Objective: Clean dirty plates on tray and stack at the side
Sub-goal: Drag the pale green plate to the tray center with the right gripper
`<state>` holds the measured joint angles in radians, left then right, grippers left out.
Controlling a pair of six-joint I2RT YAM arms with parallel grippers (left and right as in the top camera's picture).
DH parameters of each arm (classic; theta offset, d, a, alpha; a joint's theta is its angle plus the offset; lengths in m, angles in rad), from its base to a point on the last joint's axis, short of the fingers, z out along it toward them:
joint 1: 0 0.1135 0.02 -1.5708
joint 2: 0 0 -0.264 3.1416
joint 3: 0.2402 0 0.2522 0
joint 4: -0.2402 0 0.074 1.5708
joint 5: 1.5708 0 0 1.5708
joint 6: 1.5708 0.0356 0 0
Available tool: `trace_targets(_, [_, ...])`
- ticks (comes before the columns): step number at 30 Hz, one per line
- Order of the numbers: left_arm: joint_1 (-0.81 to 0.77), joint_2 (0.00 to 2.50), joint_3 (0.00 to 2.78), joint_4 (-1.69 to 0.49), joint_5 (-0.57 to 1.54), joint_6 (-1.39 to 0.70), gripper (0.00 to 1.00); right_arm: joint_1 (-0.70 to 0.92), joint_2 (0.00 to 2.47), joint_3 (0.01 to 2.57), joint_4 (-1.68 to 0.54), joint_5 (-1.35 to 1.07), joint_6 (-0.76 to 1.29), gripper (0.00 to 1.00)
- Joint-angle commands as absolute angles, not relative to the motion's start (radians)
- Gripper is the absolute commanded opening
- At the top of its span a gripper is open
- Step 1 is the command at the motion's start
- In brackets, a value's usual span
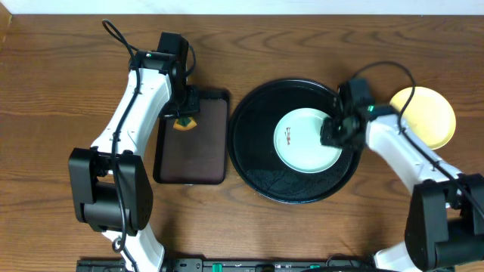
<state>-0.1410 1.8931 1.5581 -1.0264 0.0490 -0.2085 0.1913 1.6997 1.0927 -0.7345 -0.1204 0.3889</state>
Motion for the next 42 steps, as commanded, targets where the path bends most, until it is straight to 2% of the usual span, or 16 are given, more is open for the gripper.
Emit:
trace_targets(1, [-0.142, 1.900, 1.554, -1.031, 0.038, -0.200, 0.08, 0.149, 1.690, 1.267, -0.848, -0.116, 0.225, 0.39])
trace_targets(8, [-0.142, 1.900, 1.554, -1.031, 0.038, -0.199, 0.08, 0.125, 1.704, 1.201, -0.861, -0.023, 0.223, 0.37])
trace_targets(18, [-0.142, 1.900, 1.554, -1.031, 0.037, -0.199, 0.08, 0.126, 1.713, 0.988, -0.688, -0.034, 0.225, 0.32])
trace_targets(25, [-0.142, 1.900, 1.554, -1.032, 0.037, -0.199, 0.08, 0.126, 1.713, 0.888, -0.528, -0.034, 0.288, 0.17])
trace_targets(27, [-0.142, 1.900, 1.554, -1.036, 0.037, -0.199, 0.08, 0.126, 1.713, 0.867, -0.505, -0.035, 0.341, 0.01])
trace_targets(37, [-0.142, 1.900, 1.554, -1.036, 0.037, -0.199, 0.08, 0.126, 1.713, 0.870, -0.403, -0.343, 0.537, 0.01])
trace_targets(39, [-0.142, 1.900, 1.554, -1.036, 0.037, -0.199, 0.08, 0.126, 1.713, 0.870, -0.404, -0.349, 0.553, 0.14])
trace_targets(42, [-0.142, 1.900, 1.554, -1.036, 0.037, -0.199, 0.08, 0.125, 1.711, 0.887, -0.403, -0.349, 0.540, 0.25])
